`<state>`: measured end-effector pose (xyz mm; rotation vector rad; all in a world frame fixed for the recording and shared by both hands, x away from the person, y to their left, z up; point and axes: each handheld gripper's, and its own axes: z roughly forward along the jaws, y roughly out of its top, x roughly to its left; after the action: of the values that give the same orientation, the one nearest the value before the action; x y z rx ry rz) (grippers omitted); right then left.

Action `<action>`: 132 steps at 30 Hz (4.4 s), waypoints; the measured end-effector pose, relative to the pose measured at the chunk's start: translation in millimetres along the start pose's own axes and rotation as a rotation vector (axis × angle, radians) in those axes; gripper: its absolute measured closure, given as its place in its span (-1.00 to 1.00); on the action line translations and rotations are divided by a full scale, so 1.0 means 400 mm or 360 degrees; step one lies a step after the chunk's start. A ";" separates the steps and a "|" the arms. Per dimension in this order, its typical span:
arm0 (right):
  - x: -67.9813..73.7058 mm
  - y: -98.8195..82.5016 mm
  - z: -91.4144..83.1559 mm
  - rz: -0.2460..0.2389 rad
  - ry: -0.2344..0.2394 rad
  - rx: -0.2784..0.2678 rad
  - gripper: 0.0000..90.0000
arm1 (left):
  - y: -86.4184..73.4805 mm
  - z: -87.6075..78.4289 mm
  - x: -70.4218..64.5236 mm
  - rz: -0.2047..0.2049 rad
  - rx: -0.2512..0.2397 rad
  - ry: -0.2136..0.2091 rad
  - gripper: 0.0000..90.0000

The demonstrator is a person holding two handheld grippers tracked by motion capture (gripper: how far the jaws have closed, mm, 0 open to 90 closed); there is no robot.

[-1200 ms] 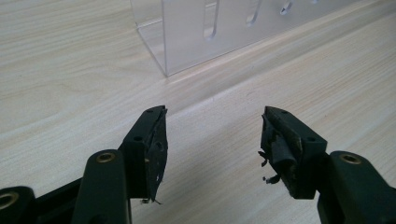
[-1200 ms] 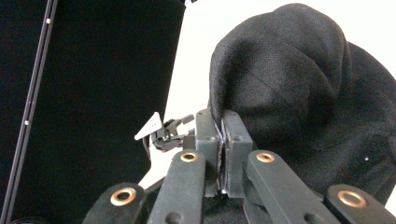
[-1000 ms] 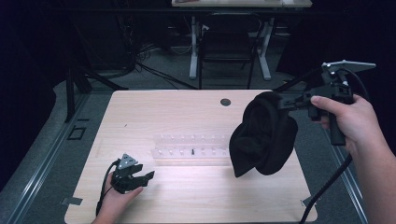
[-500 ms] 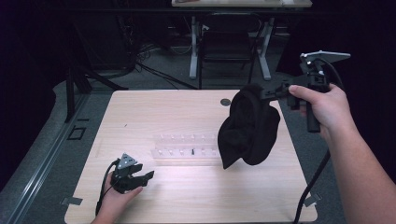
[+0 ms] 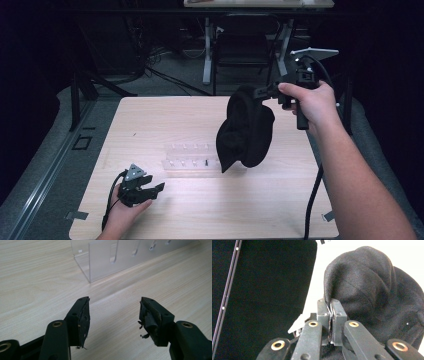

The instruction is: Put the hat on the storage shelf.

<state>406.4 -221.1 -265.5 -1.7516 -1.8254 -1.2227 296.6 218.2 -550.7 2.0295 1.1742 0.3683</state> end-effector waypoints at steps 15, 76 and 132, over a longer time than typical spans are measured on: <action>0.021 0.037 0.091 0.0031 -0.0018 -0.0061 0.96 | 0.000 0.001 -0.001 0.0006 -0.0022 0.0000 -0.05; 0.047 0.002 0.207 -0.0017 0.0112 0.0051 0.92 | 0.172 -0.014 -0.142 0.0191 -0.0289 -0.0245 0.31; -0.010 -0.053 0.088 -0.0207 -0.0101 -0.0134 0.51 | 0.136 0.056 -0.170 0.0365 -0.0165 -0.0052 0.83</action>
<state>398.3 -194.6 -296.1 -1.7589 -1.9783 -1.3254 306.7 134.8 -518.5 2.0754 0.8857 0.4960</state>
